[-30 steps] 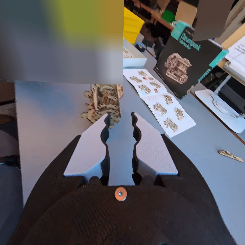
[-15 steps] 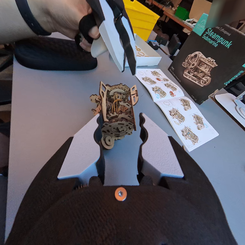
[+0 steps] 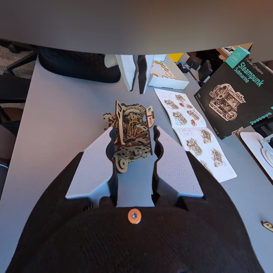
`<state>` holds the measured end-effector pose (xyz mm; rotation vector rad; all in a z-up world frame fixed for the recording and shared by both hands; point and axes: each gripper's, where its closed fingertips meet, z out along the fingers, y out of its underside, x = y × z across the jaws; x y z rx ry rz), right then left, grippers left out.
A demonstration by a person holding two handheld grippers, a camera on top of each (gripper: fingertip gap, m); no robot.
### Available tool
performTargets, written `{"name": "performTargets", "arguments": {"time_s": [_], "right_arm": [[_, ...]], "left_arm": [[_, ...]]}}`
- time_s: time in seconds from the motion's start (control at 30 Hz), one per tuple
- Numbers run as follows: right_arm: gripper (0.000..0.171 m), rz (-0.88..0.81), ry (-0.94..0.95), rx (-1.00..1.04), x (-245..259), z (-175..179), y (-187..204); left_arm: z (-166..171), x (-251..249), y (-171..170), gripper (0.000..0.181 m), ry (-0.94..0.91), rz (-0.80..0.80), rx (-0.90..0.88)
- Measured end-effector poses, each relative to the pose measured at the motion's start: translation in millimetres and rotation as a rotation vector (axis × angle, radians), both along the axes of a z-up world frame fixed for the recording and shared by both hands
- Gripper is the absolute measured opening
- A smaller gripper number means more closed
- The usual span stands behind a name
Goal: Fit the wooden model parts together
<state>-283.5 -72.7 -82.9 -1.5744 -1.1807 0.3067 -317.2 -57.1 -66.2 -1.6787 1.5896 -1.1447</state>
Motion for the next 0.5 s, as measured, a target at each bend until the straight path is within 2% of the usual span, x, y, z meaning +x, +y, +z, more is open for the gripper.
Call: {"name": "performTargets", "arguments": {"time_s": [0.13, 0.33, 0.43, 0.5], "right_arm": [[0.05, 0.023, -0.007, -0.014, -6.0, -4.1, 0.8], [0.051, -0.005, -0.009, -0.002, -3.5, -2.9, 7.1], [0.051, 0.0, -0.005, 0.002, -2.7, -2.9, 7.1], [0.051, 0.004, -0.005, -0.004, -2.2, -3.7, 6.8]], "left_arm": [[-2.4, 8.6, 4.2, 0.011, 0.145, -0.038, 0.118], [-15.0, 22.6, -3.5, 0.016, 0.344, -0.204, 0.134], [-23.5, 27.5, -0.7, 0.013, 0.386, -0.26, 0.212], [-26.0, 29.4, -5.0, 0.013, 0.407, -0.306, 0.197]]}}
